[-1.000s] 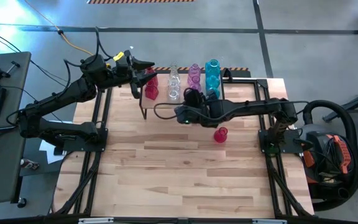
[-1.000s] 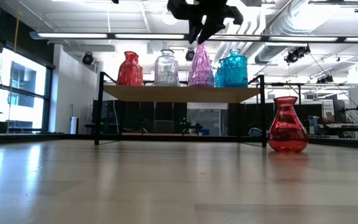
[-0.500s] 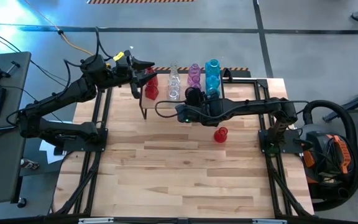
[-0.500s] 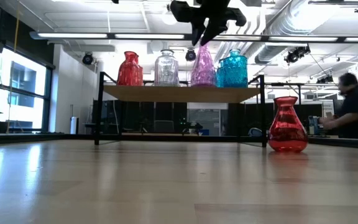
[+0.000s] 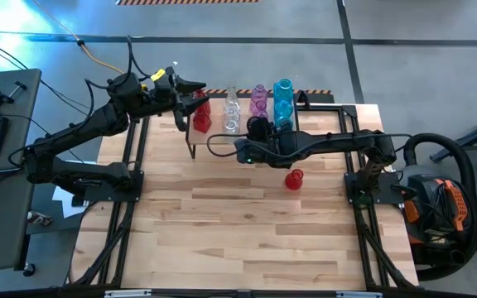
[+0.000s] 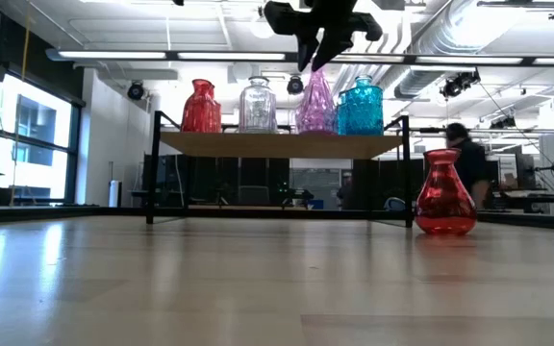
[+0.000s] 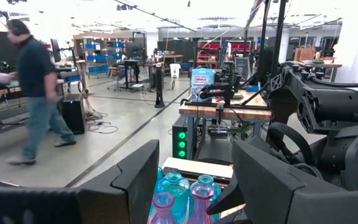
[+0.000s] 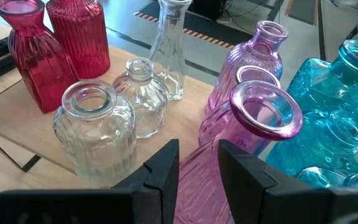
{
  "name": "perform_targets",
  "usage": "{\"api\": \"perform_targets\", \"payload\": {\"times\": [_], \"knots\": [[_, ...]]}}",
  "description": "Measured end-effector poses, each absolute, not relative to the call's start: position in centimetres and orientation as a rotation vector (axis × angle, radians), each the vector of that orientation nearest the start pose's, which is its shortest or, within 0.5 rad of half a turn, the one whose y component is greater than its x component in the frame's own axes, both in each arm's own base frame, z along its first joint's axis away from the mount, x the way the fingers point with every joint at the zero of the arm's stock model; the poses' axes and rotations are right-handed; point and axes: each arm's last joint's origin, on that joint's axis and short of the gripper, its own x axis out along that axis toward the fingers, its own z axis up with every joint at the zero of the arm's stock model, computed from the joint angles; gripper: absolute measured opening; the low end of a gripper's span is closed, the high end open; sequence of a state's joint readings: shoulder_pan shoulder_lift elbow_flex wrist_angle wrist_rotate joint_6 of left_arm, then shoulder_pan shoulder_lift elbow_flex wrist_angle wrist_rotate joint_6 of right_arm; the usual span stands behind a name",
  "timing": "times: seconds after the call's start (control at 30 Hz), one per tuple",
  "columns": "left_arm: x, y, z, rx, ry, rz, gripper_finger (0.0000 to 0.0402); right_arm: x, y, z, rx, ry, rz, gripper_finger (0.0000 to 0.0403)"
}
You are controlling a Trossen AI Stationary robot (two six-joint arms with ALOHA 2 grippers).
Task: Sort vases onto shelf
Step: Adjust the violet vase on the shelf, then put the red vase on the shelf aligned with the other red vases
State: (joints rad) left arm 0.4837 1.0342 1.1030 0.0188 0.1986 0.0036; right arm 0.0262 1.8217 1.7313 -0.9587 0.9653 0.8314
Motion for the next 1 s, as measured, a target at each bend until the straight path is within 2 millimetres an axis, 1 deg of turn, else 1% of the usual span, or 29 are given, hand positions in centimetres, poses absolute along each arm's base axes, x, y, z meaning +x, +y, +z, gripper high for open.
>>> {"api": "perform_targets", "payload": {"times": [0.27, 0.6, 0.7, 0.83, 1.0], "knots": [[19.8, 9.8, 41.5, 0.033, -0.082, 0.285, 0.0194, 37.9, -0.6, 32.5, 0.187, 0.518, -1.122, 0.0105], [19.8, 9.8, 41.5, 0.033, -0.082, 0.285, 0.0194, 37.7, -0.2, 33.9, 0.168, 0.519, -1.032, 0.0105], [19.8, 9.8, 41.5, 0.033, -0.082, 0.285, 0.0194, 37.7, -0.1, 34.0, 0.178, 0.559, -0.970, 0.0105], [19.8, 9.8, 41.5, 0.033, -0.082, 0.285, 0.0194, 37.5, 0.2, 34.1, 0.212, 0.638, -0.841, 0.0105], [19.8, 9.8, 41.5, 0.033, -0.082, 0.285, 0.0194, 36.7, 0.7, 34.0, 0.269, 0.800, -0.650, 0.0105]]}}
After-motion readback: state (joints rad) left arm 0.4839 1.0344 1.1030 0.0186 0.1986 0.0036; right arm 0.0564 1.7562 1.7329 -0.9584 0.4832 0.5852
